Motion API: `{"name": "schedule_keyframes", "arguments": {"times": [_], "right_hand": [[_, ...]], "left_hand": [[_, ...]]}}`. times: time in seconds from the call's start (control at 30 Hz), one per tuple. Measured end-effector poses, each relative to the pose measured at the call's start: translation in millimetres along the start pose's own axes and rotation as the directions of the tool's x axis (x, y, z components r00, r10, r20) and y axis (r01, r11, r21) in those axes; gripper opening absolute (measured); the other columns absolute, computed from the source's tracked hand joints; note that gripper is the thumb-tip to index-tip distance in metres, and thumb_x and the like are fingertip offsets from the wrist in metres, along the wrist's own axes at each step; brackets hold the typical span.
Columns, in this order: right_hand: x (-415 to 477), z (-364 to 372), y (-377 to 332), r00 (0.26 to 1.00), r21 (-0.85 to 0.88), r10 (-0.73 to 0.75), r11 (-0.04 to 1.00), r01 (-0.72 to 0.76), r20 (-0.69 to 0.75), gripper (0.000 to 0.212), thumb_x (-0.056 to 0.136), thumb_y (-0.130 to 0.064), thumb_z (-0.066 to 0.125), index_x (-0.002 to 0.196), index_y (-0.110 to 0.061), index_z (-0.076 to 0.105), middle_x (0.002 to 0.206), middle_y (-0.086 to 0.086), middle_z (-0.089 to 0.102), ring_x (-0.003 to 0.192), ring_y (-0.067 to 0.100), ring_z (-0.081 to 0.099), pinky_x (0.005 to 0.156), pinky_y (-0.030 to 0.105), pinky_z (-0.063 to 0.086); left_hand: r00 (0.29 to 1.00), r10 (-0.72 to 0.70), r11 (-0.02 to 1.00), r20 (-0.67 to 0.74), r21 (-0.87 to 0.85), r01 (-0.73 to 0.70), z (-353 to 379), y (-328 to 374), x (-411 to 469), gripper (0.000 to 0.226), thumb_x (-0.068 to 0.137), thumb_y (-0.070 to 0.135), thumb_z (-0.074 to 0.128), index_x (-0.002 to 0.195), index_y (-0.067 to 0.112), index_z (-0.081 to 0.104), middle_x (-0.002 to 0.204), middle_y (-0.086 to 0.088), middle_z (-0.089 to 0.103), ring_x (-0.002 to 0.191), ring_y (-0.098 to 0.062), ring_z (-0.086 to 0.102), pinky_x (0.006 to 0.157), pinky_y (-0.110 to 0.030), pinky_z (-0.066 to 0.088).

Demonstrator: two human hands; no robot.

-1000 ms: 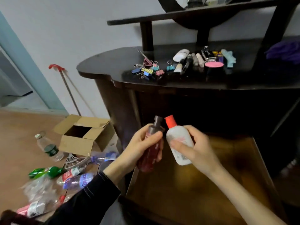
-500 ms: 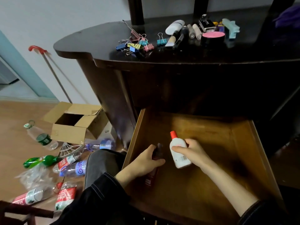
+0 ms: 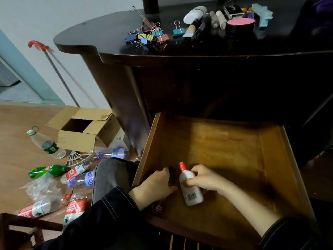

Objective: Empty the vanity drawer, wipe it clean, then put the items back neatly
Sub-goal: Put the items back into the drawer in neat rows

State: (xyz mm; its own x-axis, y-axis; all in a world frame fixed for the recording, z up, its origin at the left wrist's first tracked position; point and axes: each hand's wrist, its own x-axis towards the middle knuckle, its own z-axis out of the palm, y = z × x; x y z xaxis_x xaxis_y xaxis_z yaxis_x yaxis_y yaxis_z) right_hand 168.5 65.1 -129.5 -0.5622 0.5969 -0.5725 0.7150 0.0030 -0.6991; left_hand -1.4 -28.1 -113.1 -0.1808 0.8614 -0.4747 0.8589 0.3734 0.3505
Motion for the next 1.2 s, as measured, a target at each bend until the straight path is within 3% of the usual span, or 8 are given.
{"name": "schedule_keyframes", "arguments": {"times": [0.17, 0.3, 0.53, 0.73, 0.83, 1.0, 1.1, 1.2], "right_hand": [[-6, 12, -3, 0.995, -0.021, 0.048, 0.999, -0.046, 0.084, 0.040, 0.089, -0.039, 0.074, 0.115, -0.018, 0.052, 0.105, 0.000, 0.063, 0.092, 0.013, 0.064, 0.051, 0.022, 0.051], [-8, 15, -4, 0.993, 0.007, 0.064, 0.998, -0.065, 0.103, 0.052, 0.086, -0.042, 0.077, 0.121, -0.017, 0.047, 0.108, 0.000, 0.062, 0.096, 0.014, 0.065, 0.054, 0.023, 0.055], [-8, 13, -2, 0.995, 0.008, 0.077, 0.997, -0.078, 0.057, 0.049, 0.084, -0.038, 0.080, 0.116, -0.018, 0.050, 0.105, -0.001, 0.063, 0.093, 0.011, 0.064, 0.057, 0.022, 0.056], [-8, 15, -2, 0.992, 0.129, 0.115, 0.984, -0.121, 0.056, 0.057, 0.081, -0.038, 0.084, 0.118, -0.018, 0.046, 0.113, 0.001, 0.059, 0.100, 0.015, 0.063, 0.062, 0.026, 0.061], [-6, 20, -2, 0.989, 0.056, 0.121, 0.990, -0.126, 0.084, 0.055, 0.085, -0.041, 0.080, 0.118, -0.014, 0.046, 0.109, 0.005, 0.064, 0.085, 0.016, 0.071, 0.060, 0.029, 0.062], [-5, 28, -3, 0.986, 0.029, 0.109, 0.993, -0.113, 0.123, 0.047, 0.084, -0.040, 0.082, 0.107, -0.016, 0.048, 0.105, 0.007, 0.065, 0.074, 0.015, 0.074, 0.058, 0.029, 0.061], [-7, 32, -6, 0.986, 0.082, 0.116, 0.989, -0.127, 0.121, 0.041, 0.085, -0.033, 0.082, 0.103, -0.017, 0.050, 0.107, 0.009, 0.065, 0.082, 0.020, 0.075, 0.062, 0.032, 0.063], [-9, 35, -11, 0.989, 0.155, 0.119, 0.979, -0.132, 0.089, 0.036, 0.088, -0.025, 0.080, 0.104, -0.015, 0.050, 0.112, 0.010, 0.062, 0.095, 0.025, 0.071, 0.063, 0.032, 0.063]], "left_hand": [[0.999, -0.012, 0.997, -0.038, 0.077, 0.015, 1, 0, -1, 0.049, 0.089, 0.039, 0.068, 0.124, 0.010, 0.051, 0.119, -0.009, 0.062, 0.106, -0.027, 0.064, 0.088, -0.037, 0.054], [0.998, 0.011, 0.980, -0.068, 0.199, 0.003, 1, 2, -1, 0.035, 0.093, 0.033, 0.064, 0.122, 0.015, 0.055, 0.123, -0.009, 0.056, 0.106, -0.030, 0.063, 0.091, -0.042, 0.054], [0.982, 0.079, 0.951, -0.174, 0.309, -0.022, -2, 6, -7, 0.057, 0.087, 0.019, 0.069, 0.132, 0.022, 0.034, 0.124, -0.009, 0.048, 0.093, -0.036, 0.066, 0.075, -0.045, 0.058], [0.976, 0.154, 0.889, -0.155, 0.453, -0.068, -7, 6, -14, 0.026, 0.088, 0.008, 0.060, 0.112, 0.016, 0.059, 0.132, -0.005, 0.037, 0.108, -0.031, 0.053, 0.075, -0.038, 0.051], [0.965, 0.249, 0.806, -0.082, 0.571, -0.159, -12, 2, -19, 0.023, 0.089, 0.009, 0.059, 0.111, 0.015, 0.063, 0.133, -0.005, 0.041, 0.114, -0.031, 0.045, 0.083, -0.041, 0.051], [0.852, 0.513, 0.479, 0.103, 0.790, -0.383, -25, -14, -30, 0.022, 0.090, 0.024, 0.054, 0.108, 0.020, 0.066, 0.123, 0.000, 0.053, 0.110, -0.028, 0.041, 0.084, -0.042, 0.038], [0.838, 0.531, 0.435, 0.124, 0.809, -0.395, -31, -20, -34, 0.024, 0.089, 0.025, 0.052, 0.108, 0.024, 0.067, 0.122, 0.003, 0.056, 0.110, -0.027, 0.043, 0.087, -0.042, 0.038], [0.842, 0.530, 0.466, 0.097, 0.796, -0.386, -35, -22, -34, 0.028, 0.090, 0.025, 0.047, 0.108, 0.026, 0.069, 0.124, 0.006, 0.057, 0.115, -0.026, 0.044, 0.095, -0.043, 0.036]]}}
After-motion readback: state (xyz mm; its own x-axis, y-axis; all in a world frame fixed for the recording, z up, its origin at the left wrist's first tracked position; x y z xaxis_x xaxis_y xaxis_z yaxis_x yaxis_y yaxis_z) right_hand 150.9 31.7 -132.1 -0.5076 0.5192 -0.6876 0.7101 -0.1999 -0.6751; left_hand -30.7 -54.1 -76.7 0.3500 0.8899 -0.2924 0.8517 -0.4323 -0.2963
